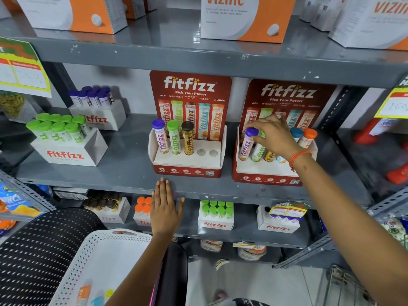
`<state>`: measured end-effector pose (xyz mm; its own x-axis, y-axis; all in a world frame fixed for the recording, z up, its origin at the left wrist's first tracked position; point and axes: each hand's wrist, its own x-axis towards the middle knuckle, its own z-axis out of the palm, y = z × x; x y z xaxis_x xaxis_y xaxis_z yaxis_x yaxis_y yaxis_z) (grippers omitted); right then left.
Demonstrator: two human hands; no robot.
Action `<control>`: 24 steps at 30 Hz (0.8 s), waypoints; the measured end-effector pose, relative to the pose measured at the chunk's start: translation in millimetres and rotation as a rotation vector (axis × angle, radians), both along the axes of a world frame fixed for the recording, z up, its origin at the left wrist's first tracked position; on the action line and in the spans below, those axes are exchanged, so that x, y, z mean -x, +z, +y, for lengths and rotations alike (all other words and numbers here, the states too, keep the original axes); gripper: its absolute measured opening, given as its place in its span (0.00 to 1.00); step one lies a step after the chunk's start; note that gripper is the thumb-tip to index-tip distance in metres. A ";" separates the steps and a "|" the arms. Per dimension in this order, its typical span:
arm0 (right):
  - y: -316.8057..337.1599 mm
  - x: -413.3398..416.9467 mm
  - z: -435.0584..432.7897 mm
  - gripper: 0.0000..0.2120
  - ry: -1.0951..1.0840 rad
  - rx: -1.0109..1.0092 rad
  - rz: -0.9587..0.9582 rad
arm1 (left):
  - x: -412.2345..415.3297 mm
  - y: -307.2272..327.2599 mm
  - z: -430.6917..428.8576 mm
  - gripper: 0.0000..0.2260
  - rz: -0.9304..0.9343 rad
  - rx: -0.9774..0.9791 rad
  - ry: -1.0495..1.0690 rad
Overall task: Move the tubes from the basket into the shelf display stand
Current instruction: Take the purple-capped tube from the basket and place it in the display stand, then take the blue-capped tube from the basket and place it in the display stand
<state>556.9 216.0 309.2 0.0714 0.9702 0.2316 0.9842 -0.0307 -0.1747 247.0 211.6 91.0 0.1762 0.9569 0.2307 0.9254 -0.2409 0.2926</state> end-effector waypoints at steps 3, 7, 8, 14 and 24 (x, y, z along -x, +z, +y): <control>1.5 0.5 -1.2 0.23 -0.012 0.045 0.032 | -0.2 1.2 -1.4 0.33 -0.006 -0.005 0.003; 0.6 3.9 -3.2 0.20 -0.028 -0.005 -0.026 | -0.9 2.3 -1.6 0.33 -0.014 -0.004 0.001; 1.3 4.4 -4.0 0.21 -0.035 0.000 -0.023 | -1.1 2.0 -1.6 0.33 -0.011 -0.007 0.000; 0.6 50.2 -14.8 0.32 -0.054 -0.221 0.125 | 1.4 9.4 -2.6 0.35 -0.035 -0.028 -0.032; -163.2 293.2 -49.3 0.13 0.487 -0.083 0.655 | 107.3 -21.5 -99.1 0.27 -0.242 -0.053 0.377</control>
